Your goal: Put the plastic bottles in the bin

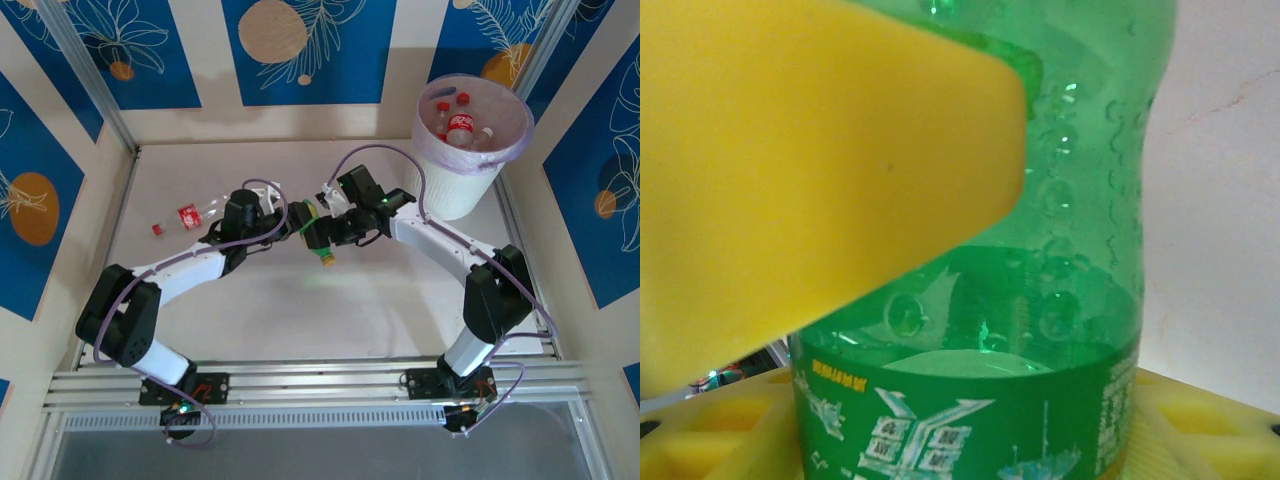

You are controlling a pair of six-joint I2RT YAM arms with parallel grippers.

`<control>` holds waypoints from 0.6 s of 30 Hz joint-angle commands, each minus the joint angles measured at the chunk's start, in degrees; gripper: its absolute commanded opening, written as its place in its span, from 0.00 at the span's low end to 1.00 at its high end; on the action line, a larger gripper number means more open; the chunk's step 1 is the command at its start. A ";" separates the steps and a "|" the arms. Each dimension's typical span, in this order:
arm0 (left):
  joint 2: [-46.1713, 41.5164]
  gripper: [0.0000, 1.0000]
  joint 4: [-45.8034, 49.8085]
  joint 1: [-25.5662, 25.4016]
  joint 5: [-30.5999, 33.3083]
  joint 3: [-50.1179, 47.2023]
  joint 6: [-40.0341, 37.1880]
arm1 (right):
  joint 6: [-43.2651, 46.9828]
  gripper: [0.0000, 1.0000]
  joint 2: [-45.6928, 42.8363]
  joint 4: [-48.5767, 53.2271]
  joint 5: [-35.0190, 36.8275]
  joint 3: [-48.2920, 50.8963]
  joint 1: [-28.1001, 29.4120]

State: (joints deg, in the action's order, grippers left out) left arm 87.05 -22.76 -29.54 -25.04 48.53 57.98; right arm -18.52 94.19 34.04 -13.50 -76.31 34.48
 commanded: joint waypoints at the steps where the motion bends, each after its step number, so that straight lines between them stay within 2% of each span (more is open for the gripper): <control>1: -2.06 0.46 -2.26 -0.64 -0.64 0.95 0.22 | -0.21 0.55 0.13 -0.82 -0.66 0.95 -0.38; 4: -2.38 0.67 -2.24 -0.65 0.52 0.52 0.36 | -0.12 0.53 -0.40 -0.76 -0.70 1.08 -0.69; 6: -2.71 0.85 -2.11 -0.58 1.69 0.12 0.36 | -0.09 0.52 -0.93 -0.59 -0.65 1.15 -0.98; 8: -3.10 0.97 -2.13 -0.54 2.58 -0.17 0.38 | 0.19 0.52 -1.46 -0.40 -0.37 1.25 -1.21; 9: -3.33 1.00 -2.03 -0.44 2.98 -0.26 0.35 | 0.29 0.52 -1.79 -0.23 -0.24 1.25 -1.42; 18: -5.97 1.00 4.81 1.91 7.02 -0.28 -0.53 | 5.81 0.51 -6.87 7.87 5.24 -4.06 -6.27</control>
State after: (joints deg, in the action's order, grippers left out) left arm 83.20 -20.99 -28.53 -20.47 48.40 58.46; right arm -16.16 91.22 37.39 -10.92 -76.49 29.93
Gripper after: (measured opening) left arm 0.998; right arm 0.569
